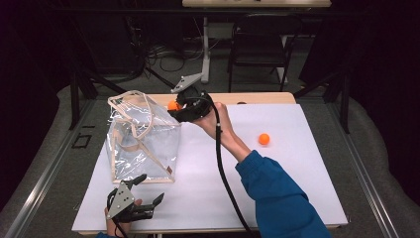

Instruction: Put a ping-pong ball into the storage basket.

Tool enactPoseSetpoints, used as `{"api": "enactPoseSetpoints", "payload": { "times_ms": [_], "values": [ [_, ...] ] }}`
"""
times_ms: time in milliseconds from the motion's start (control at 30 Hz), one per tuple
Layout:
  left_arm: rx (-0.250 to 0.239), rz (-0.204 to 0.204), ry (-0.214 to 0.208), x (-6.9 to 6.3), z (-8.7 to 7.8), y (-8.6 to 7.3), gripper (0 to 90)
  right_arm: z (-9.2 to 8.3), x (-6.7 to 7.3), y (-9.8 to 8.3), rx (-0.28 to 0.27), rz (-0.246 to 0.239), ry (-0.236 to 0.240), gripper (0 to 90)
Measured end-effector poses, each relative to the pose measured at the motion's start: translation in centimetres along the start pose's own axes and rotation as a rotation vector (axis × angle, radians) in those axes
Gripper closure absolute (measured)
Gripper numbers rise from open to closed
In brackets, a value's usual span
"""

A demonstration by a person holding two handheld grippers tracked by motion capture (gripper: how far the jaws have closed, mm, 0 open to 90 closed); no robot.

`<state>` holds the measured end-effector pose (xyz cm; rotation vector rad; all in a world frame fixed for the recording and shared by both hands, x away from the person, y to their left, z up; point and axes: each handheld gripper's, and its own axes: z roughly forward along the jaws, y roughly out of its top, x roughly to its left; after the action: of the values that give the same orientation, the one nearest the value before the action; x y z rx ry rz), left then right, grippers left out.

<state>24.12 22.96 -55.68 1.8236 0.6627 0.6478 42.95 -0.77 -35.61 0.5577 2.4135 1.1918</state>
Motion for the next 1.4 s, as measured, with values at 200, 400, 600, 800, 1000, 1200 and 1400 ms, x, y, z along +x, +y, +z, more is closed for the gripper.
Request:
{"api": "enactPoseSetpoints", "payload": {
  "times_ms": [200, 400, 600, 800, 1000, 1200, 1400],
  "values": [
    [-0.002, 0.0, 0.001, 0.0, 0.0, 0.0, 15.8, 0.2, 0.4, 0.2, -0.014, -0.005, 0.002, 50.5],
    [-0.005, 0.001, 0.001, 0.0, -0.1, 0.0, 15.8, 0.2, 0.6, 0.6, -0.025, -0.012, -0.001, 50.5],
    [-0.005, 0.0, 0.0, 0.0, -0.1, 0.0, 15.8, 0.5, 0.7, 1.0, -0.039, -0.015, -0.001, 50.5],
    [-0.006, -0.002, 0.0, 0.0, -0.1, 0.0, 15.8, 0.6, 1.0, 1.4, -0.057, -0.019, 0.001, 50.5],
    [-0.005, -0.002, -0.001, 0.0, -0.1, 0.0, 15.8, 1.0, 1.2, 1.7, -0.068, -0.017, 0.004, 50.6],
    [-0.008, -0.005, 0.001, 0.0, -0.2, 0.0, 15.8, 1.2, 1.4, 2.0, -0.076, -0.02, 0.001, 50.5],
    [-0.008, -0.003, 0.002, 0.0, -0.2, 0.0, 15.8, 1.4, 1.6, 2.3, -0.088, -0.025, 0.0, 50.6]
  ]
}}
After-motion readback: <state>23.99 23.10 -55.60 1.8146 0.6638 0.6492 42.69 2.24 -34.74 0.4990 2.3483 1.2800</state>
